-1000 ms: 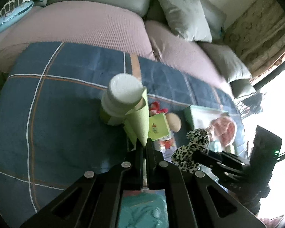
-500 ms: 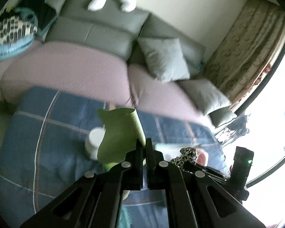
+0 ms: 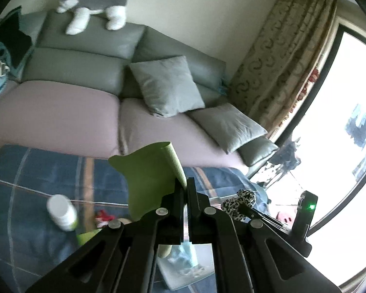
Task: Organize soft objects
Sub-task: 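Lift the green cloth and leopard scrunchie and carry them over the tray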
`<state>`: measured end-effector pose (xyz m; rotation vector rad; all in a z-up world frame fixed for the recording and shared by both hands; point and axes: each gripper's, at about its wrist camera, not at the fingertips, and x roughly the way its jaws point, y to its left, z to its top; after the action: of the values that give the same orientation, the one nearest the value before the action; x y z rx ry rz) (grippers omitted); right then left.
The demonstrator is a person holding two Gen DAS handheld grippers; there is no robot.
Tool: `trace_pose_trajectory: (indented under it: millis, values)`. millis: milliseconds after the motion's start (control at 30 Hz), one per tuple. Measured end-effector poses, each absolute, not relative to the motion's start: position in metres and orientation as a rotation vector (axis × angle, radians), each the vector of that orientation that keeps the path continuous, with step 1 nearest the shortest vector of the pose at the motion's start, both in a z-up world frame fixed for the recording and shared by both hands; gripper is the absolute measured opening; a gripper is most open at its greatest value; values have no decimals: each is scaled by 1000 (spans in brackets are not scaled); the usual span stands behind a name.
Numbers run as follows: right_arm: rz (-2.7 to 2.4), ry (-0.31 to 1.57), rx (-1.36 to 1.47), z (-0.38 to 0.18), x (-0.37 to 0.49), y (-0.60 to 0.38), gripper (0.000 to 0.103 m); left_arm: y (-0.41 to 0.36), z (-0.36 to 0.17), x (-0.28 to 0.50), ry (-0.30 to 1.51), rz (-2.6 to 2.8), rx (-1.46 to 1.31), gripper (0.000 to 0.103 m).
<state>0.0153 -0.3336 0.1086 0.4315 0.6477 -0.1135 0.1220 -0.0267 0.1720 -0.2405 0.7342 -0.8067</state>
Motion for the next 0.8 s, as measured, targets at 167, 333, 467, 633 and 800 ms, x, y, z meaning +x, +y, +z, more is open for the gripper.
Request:
trace_pose_trajectory:
  millis: [167, 333, 467, 633, 800]
  values:
    - [-211, 632, 451, 107, -2, -369, 22, -69, 164, 117, 744, -830, -202, 2]
    - [-280, 630, 478, 99, -12, -394, 22, -101, 147, 111, 769, -822, -162, 2]
    - [-318, 630, 489, 95, -19, -409, 22, -115, 133, 113, 786, -821, -164, 2]
    - [-347, 633, 500, 91, -23, -418, 22, -132, 113, 114, 807, -815, -177, 2]
    - [-365, 654, 491, 86, -20, -419, 22, -144, 92, 115, 832, -816, -189, 2]
